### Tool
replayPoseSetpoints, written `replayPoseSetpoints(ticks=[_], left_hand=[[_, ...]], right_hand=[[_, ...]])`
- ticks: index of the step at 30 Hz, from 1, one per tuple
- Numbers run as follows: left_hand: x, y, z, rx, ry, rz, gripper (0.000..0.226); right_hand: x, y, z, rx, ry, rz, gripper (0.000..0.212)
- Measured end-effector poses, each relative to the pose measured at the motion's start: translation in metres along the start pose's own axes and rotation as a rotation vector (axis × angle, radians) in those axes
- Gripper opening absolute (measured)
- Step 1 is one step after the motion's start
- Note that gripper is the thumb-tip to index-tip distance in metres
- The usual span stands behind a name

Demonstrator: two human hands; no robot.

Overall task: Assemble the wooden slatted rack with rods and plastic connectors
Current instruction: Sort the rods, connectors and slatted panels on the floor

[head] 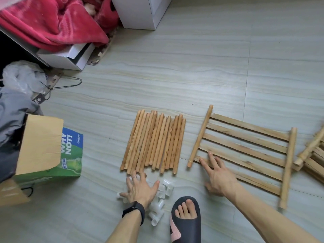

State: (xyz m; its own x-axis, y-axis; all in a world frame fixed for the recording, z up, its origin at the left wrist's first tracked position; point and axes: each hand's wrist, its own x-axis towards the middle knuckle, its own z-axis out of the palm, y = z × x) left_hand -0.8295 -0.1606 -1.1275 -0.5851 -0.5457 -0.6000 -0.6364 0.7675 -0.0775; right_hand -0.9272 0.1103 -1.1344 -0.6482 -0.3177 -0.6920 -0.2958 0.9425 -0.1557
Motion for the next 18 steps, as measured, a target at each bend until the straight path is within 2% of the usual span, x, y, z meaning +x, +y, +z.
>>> replayPoseSetpoints(ticks=[3,7,10,13,16,18], left_hand=[[0.003,-0.008,-0.001,0.031,0.008,-0.001,0.061],[0.003,-0.011,-0.005,0.087,0.061,0.066,0.057],[-0.004,0.001,-0.011,0.038,0.157,0.316,0.050],[-0.017,0.024,-0.016,0.033,0.111,0.549,0.048],[-0.023,0.040,-0.013,0.202,0.027,0.667,0.047],[-0.021,0.045,-0.010,0.279,0.009,0.681,0.041]], right_hand=[[-0.001,0.000,0.000,0.000,0.000,0.003,0.098],[0.000,0.001,-0.001,0.001,-0.002,-0.004,0.097],[0.000,0.001,-0.001,0.000,0.003,-0.006,0.096],[-0.001,0.001,-0.002,0.005,0.003,-0.011,0.094],[-0.002,0.000,-0.003,0.002,0.004,-0.011,0.093],[-0.002,0.001,-0.004,0.001,0.004,-0.012,0.094]])
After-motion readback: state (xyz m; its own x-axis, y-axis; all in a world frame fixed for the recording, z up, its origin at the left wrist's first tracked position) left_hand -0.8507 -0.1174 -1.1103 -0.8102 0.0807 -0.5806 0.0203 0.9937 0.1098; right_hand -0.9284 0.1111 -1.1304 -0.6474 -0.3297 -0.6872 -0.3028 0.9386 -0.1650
